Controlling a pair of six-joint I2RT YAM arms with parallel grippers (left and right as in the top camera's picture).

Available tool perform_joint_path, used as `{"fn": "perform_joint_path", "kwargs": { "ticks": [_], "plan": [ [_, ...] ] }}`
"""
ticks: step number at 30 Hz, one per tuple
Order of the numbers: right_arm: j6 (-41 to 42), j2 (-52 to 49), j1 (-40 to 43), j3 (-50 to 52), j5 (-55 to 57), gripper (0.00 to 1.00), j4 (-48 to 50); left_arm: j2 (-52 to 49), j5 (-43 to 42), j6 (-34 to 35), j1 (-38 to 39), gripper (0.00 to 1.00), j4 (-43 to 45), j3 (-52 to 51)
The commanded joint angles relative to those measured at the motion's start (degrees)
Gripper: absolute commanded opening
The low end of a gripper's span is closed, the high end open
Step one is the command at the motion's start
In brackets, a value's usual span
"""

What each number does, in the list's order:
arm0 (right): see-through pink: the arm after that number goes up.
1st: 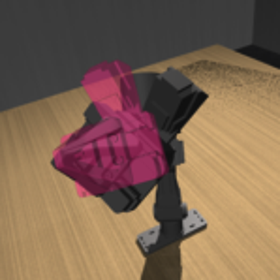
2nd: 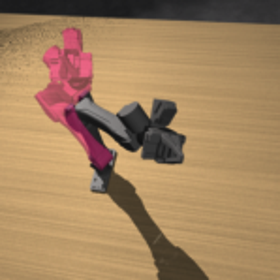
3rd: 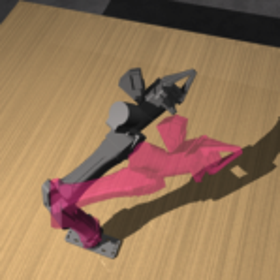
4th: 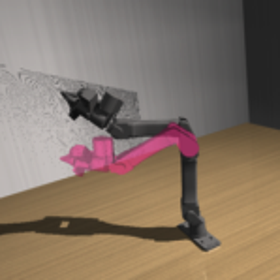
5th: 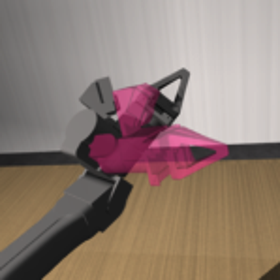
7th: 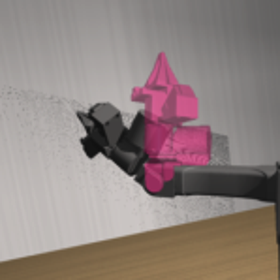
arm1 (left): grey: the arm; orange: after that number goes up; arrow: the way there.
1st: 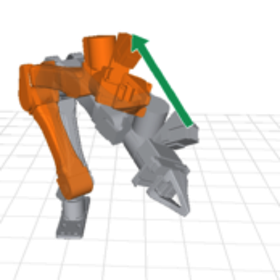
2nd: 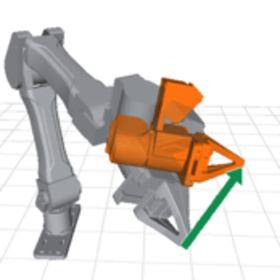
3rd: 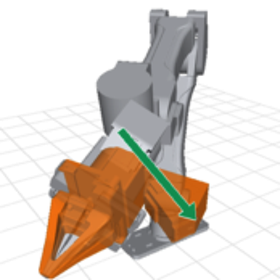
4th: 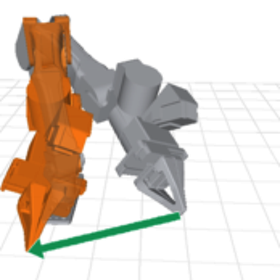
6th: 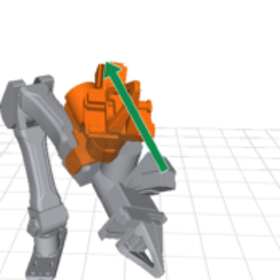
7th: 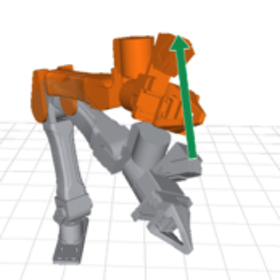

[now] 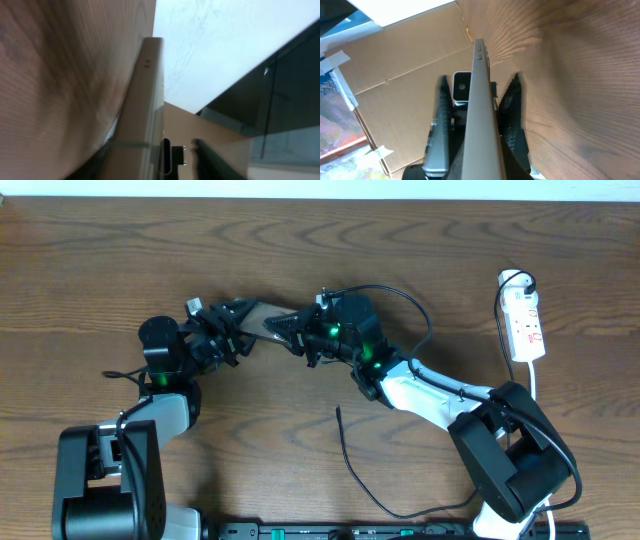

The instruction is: Plug charger to phone and switch on socket

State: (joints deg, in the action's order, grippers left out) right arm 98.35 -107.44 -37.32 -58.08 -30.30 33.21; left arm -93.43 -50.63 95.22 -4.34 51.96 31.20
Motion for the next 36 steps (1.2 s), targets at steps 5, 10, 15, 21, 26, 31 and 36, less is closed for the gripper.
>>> {"fn": "perform_joint_path", "kwargs": {
  "ticks": [5, 10, 15, 21, 26, 31, 36],
  "plan": [
    [-0.7, 0.6, -0.3, -1.2, 0.0, 0.01, 0.6, 0.7, 0.4, -0.2, 0.1, 0.31, 0.2, 0.0],
    [-0.7, 0.6, -0.3, -1.2, 0.0, 0.01, 0.7, 0.7, 1.0, -1.3, 0.1, 0.31, -1.2, 0.0],
    [0.4, 0.6, -0.3, -1.2, 0.0, 0.01, 0.7, 0.7, 3.5, -2.2, 0.2, 0.35, -5.2, 0.0],
    [0.9, 0.6, -0.3, -1.2, 0.4, 0.01, 0.6, 0.7, 6.4, -2.2, 0.6, 0.35, -5.2, 0.0],
    [0.8, 0.6, -0.3, -1.2, 1.1, 0.01, 0.5, 0.7, 7.2, -2.2, 0.6, 0.34, -5.2, 0.0],
    [0.9, 0.6, -0.7, -1.2, 1.5, 0.02, 0.0, 0.7, 7.9, -3.0, 0.6, 0.33, -5.2, 0.0],
    [0.9, 0.6, -1.8, -1.2, 3.5, 0.02, 0.0, 0.7, 7.9, -3.0, 0.6, 0.29, -5.2, 0.0]
  ]
}}
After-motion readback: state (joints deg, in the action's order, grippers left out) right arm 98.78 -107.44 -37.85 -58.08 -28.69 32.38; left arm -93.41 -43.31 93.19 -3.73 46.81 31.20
